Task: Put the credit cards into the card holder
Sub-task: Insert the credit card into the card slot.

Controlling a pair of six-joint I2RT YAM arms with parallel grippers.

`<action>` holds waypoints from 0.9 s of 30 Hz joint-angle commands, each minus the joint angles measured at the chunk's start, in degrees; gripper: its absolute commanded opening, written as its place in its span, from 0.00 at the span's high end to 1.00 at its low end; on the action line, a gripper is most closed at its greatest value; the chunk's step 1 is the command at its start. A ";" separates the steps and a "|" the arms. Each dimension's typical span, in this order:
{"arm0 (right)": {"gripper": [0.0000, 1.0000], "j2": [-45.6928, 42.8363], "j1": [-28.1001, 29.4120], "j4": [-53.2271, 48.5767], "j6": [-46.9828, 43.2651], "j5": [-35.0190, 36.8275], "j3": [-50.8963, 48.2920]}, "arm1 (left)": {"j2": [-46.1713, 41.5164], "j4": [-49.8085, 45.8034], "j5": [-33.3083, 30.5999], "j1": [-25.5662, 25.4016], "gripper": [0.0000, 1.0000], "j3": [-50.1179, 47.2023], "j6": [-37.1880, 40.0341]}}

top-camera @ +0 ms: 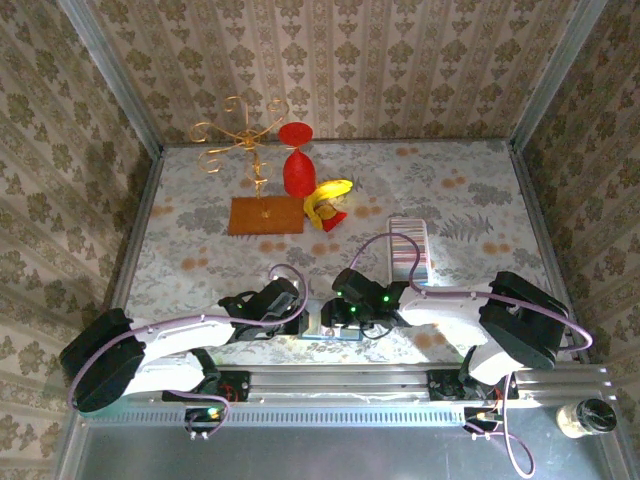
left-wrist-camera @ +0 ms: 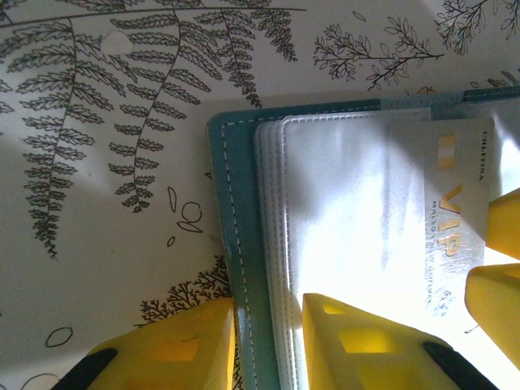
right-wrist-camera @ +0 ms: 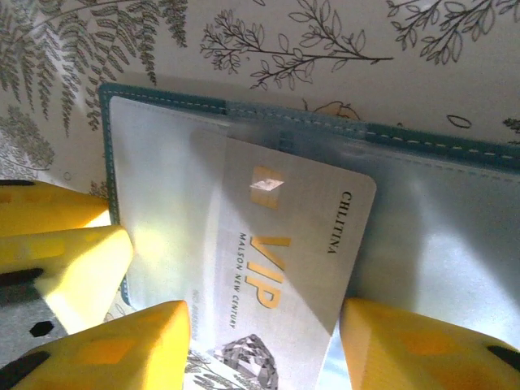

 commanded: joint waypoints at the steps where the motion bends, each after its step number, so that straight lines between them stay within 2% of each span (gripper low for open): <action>1: 0.54 0.83 0.50 -1.84 -0.67 0.50 1.58 | 1.32 -3.16 0.27 -0.43 0.73 -0.09 -0.47; 5: 0.61 3.04 1.12 -0.68 -0.85 -0.28 3.98 | 1.34 -2.90 0.32 -0.50 0.73 -0.15 -0.56; 10: 0.63 6.13 2.12 0.25 -0.55 -1.56 6.63 | 1.09 -2.83 0.36 -0.50 0.73 -0.41 -0.91; 14: 0.60 6.48 2.71 0.36 -0.47 -1.17 7.53 | 0.38 -2.82 -0.05 -0.43 0.73 -0.94 -1.35; 19: 0.61 3.97 2.71 -3.15 -0.44 2.01 6.60 | -1.11 -3.69 -0.83 -0.46 0.73 -1.27 -1.48; 22: 0.70 2.83 2.71 -2.60 0.09 2.71 5.32 | -2.14 -4.21 -1.03 -0.38 0.71 -1.47 -1.86; 27: 0.79 4.13 2.79 -1.90 0.38 1.97 5.29 | -4.05 -4.74 -1.40 -0.34 0.65 -1.82 -2.40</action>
